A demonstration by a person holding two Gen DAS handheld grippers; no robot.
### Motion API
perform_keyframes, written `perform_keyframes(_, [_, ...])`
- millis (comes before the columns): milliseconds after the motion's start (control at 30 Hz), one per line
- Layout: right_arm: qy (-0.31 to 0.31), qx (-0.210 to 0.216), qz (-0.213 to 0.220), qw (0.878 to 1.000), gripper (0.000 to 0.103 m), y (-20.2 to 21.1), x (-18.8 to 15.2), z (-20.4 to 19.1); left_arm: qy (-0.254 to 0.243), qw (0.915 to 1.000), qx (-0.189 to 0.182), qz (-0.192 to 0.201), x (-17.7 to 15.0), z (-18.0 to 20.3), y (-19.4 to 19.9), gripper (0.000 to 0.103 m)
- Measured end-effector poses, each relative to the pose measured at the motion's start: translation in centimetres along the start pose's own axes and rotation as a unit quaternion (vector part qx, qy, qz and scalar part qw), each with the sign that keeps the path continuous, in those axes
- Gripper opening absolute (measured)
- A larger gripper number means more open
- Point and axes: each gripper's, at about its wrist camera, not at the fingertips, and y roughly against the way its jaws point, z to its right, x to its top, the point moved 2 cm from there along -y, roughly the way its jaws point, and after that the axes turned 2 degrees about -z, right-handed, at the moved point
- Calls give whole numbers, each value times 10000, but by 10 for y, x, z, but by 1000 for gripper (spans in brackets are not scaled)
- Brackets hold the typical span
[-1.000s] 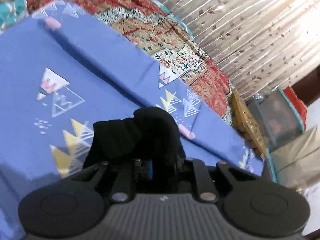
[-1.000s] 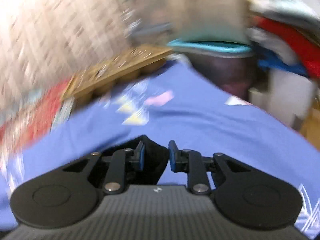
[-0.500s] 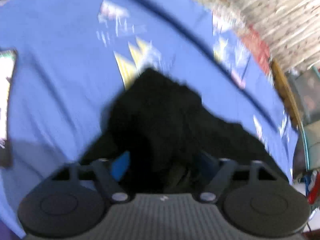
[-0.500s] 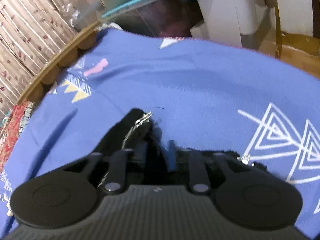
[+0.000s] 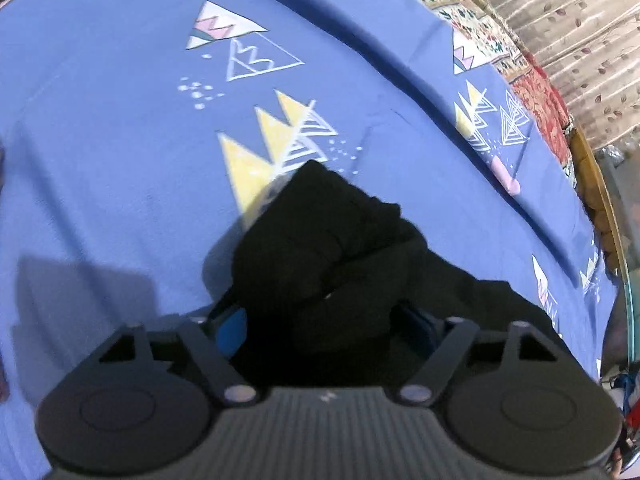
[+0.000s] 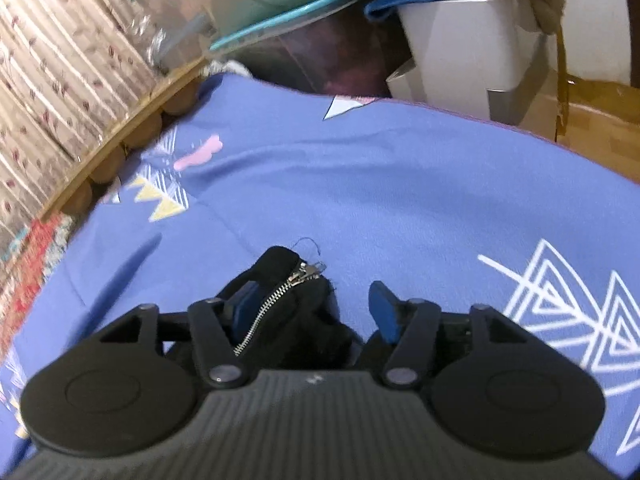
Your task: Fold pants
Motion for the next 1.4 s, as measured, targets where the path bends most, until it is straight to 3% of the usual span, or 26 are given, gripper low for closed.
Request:
perform_keyframes(67, [22,-51,-271,9996,66,-15,-3,-5,66,9999,61,-110,3,4,-4,37])
perform_keyframes(100, [43,-9,-461,9989,62,-26,-4,-6,40,9998,149,-107,4,8,-3,28])
perform_keyframes(133, [180,-35,-622,9979,36,-34,-8,-11,-24,9997,227,-92,4,14,0,23])
perform_keyframes(167, [500,-248,-662,9962,24,-38,-12,-18,-81,9997,231,-55,3,16,5,19])
perform_keyframes(233, [678,-173,-473,9964,21,-32,-10,-26,-132,9998,127,83,2,24,19,17])
perform_keyframes(400, [85,574,277,9979,16,34,25,-18,157,9982,-366,442,3,25,76,16])
perform_keyframes(567, [270,713,776,9941,16,107,33,10,361,9959,-560,615,-19,1,118,15])
perform_keyframes(633, [372,567,734,9950,16,119,21,28,308,9965,-558,542,-39,-11,117,16])
perform_keyframes(700, [601,160,549,9966,22,113,-2,47,189,9986,-348,347,-61,-22,101,17])
perform_keyframes(767, [662,-531,222,9961,43,93,-24,69,70,10000,53,-40,-85,-29,74,26])
perform_keyframes(833, [314,-1037,107,9941,49,85,-37,90,119,9987,354,-360,-104,-38,49,31])
perform_keyframes(867, [-31,-1028,183,9945,49,90,-41,100,229,9987,305,-351,-109,-43,46,34])
perform_keyframes(900, [-302,-841,277,9956,49,96,-42,106,337,9989,155,-291,-112,-47,48,37])
perform_keyframes(967, [-463,-465,516,9965,49,113,-46,101,504,9984,-181,-182,-113,-51,55,60])
perform_keyframes(1067, [264,-16,686,9973,49,132,-54,61,567,9974,-449,7,-113,-55,61,69])
perform_keyframes(1167, [1263,766,246,9887,50,136,-81,0,526,9969,-580,-57,-114,-52,50,84])
perform_keyframes(1233, [1883,1242,-237,9739,50,132,-110,-47,456,9968,-635,-163,-120,-45,35,86])
perform_keyframes(1333, [2517,2046,-1079,9398,50,128,-163,-122,184,9977,-650,-70,-121,-30,20,90])
perform_keyframes(1400, [2881,2618,-1701,9053,50,128,-205,-176,72,9975,-702,1,-121,-26,18,78])
